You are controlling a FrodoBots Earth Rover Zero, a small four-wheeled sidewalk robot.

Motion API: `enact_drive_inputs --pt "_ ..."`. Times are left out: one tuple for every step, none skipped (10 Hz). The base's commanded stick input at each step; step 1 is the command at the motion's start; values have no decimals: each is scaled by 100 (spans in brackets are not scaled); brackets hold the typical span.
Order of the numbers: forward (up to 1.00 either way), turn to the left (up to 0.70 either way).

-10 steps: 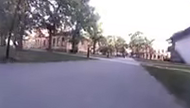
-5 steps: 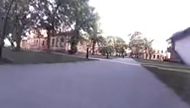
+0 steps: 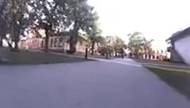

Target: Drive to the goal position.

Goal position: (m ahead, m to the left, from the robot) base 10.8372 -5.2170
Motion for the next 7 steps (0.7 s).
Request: enact_drive_inputs --pt "70 0" --pt "70 0" --pt "70 0" --pt "70 0" --pt "70 0" --pt "70 0" --pt "70 0"
